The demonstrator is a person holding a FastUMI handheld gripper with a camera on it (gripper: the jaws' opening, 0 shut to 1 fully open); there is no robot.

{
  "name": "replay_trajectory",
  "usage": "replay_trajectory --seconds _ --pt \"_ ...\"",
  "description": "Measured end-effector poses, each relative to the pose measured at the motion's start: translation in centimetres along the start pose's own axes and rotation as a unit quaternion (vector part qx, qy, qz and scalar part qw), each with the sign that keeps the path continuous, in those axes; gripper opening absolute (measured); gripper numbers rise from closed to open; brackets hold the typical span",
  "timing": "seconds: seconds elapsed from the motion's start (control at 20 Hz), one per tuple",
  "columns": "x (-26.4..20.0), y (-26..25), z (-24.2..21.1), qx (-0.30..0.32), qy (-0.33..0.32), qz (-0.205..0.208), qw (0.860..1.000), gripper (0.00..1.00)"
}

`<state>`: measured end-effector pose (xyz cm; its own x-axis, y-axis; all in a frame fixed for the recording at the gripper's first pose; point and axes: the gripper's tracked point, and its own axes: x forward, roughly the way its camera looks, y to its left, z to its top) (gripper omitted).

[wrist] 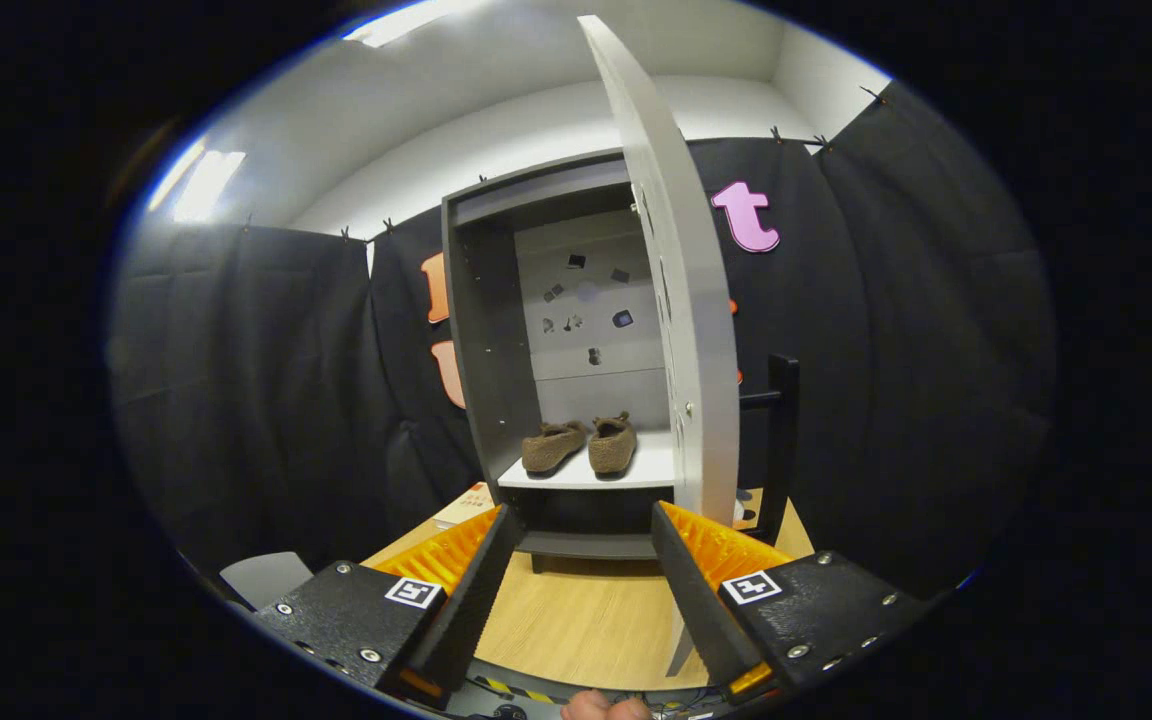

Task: Open the shoe cabinet door, grab the shoes and put them into the shoe cabinet, then close the shoe cabinet door.

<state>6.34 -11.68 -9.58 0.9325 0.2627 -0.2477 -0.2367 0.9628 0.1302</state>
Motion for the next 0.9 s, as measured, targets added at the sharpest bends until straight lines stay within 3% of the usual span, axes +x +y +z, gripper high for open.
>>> replay_trajectory --seconds 0.35,0.6,0.9 --pt "-2.5 -2.1 0.7 0.011 -0.008 -0.030 0.999 0.88" --pt "-3.3 -7.3 0.5 0.030 -0.008 -0.082 0.996 0.88" --pt "-2.9 -11.2 1.5 0.045 -0.014 -0.110 0.993 0.90"
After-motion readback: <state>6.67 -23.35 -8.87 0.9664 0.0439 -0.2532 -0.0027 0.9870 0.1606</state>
